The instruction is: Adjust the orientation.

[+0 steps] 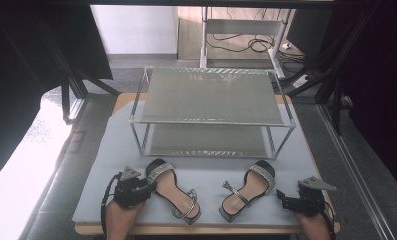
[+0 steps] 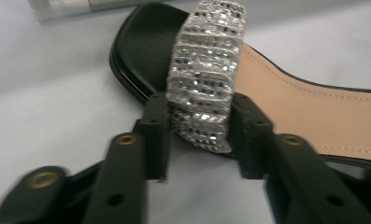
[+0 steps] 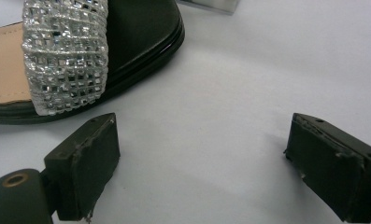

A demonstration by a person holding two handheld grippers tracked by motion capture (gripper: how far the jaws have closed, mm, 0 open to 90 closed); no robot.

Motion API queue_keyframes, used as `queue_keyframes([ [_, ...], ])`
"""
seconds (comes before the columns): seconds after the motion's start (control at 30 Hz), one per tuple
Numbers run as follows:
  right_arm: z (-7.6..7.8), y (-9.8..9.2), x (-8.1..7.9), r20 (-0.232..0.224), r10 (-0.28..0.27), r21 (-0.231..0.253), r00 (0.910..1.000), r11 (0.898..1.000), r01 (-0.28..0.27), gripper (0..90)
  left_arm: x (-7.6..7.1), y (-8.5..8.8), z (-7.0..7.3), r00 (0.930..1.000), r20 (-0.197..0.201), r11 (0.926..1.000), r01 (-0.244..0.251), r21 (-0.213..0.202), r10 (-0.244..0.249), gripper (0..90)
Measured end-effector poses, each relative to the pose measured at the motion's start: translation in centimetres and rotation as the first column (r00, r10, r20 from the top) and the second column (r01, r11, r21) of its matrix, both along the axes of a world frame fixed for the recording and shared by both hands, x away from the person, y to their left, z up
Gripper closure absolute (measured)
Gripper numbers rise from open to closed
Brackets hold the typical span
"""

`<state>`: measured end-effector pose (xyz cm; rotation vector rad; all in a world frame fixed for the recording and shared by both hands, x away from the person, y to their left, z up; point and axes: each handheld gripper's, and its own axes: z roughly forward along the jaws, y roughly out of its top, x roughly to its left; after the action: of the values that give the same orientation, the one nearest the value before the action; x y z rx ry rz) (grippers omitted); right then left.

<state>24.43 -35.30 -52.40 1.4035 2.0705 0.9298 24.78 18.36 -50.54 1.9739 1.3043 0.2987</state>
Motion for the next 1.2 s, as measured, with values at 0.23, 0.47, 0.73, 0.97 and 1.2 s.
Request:
queue_keyframes([
  [0.23,0.0,0.0,0.0,0.0,0.0,0.0,1.0,1.0,0.0,9.6,0.6,0.3,0.1,0.9981,-0.016,0.9982,0.06,-0.002,-0.06,65.4],
  [0.47,0.0,0.0,0.0,0.0,-0.001,0.0,1.0,1.0,0.001,9.5,1.2,0.1,0.2,0.9952,-0.019,0.9954,0.096,0.002,-0.096,66.2],
  [0.73,0.0,0.0,0.0,0.001,-0.002,-0.001,1.0,1.0,0.002,9.6,3.2,-2.2,0.4,0.986,-0.025,0.986,0.166,0.02,-0.165,66.3],
  [0.97,0.0,0.0,0.0,0.001,-0.002,-0.001,1.0,1.0,0.002,9.6,4.7,-4.6,0.6,0.9766,-0.033,0.9757,0.214,0.047,-0.212,66.1],
  [1.2,0.0,0.0,0.0,0.001,-0.003,0.0,1.0,1.0,0.003,9.6,4.8,-5.5,0.2,0.9887,-0.009,0.9883,0.15,0.026,-0.15,62.0],
])
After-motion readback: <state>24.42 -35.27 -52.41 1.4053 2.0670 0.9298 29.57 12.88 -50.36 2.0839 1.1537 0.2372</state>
